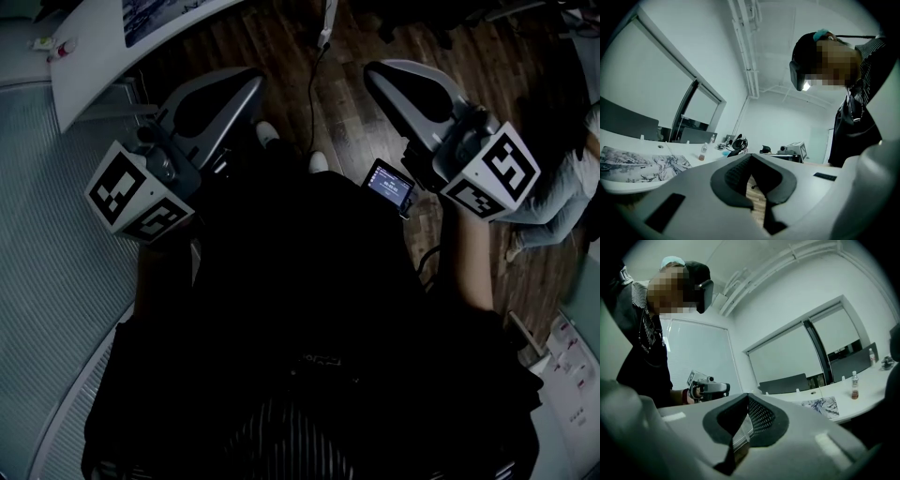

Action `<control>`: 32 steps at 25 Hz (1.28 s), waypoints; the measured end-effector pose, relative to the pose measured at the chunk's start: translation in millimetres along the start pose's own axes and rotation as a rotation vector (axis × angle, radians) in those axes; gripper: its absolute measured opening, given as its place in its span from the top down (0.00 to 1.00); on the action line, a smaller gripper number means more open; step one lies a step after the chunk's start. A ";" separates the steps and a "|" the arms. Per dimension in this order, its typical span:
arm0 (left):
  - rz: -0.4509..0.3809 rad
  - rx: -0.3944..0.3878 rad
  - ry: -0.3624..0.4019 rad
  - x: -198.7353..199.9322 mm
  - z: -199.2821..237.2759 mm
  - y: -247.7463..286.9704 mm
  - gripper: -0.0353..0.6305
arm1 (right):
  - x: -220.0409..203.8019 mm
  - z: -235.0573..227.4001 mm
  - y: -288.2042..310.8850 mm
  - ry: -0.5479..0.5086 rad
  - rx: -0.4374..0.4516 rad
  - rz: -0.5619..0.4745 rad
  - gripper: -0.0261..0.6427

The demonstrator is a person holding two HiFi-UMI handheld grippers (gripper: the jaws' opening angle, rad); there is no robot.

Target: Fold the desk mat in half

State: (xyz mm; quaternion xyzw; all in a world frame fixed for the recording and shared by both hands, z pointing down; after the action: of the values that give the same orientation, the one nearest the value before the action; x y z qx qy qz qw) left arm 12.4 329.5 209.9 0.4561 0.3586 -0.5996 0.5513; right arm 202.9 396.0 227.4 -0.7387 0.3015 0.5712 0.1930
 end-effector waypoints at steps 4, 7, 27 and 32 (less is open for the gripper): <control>0.004 -0.026 -0.001 6.9 23.8 1.6 0.94 | 14.1 -11.4 22.2 -0.023 -0.014 -0.005 0.96; 0.000 -0.030 -0.005 15.4 49.2 -2.4 0.94 | 25.0 -21.6 46.4 -0.030 -0.023 -0.012 0.96; -0.016 -0.030 0.048 44.8 192.9 -84.5 0.94 | 51.0 -28.2 226.1 -0.043 -0.036 0.120 0.96; -0.036 0.076 0.036 44.7 235.7 -134.6 0.94 | 49.3 -15.4 255.8 -0.048 -0.040 0.152 0.96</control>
State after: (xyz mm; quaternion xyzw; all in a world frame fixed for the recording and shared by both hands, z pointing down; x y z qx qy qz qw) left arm -155.3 112.9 235.0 0.4808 0.3534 -0.6145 0.5161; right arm 51.9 185.0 199.5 -0.7035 0.3407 0.6074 0.1415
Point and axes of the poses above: the fingertips, and each gripper's own axes: y forward along the fingers, z to its left, x out of its top, the point moved 6 cm from there along -y, backward along the fingers, and after that the axes turned 2 degrees about -x, right-handed, at the moved point
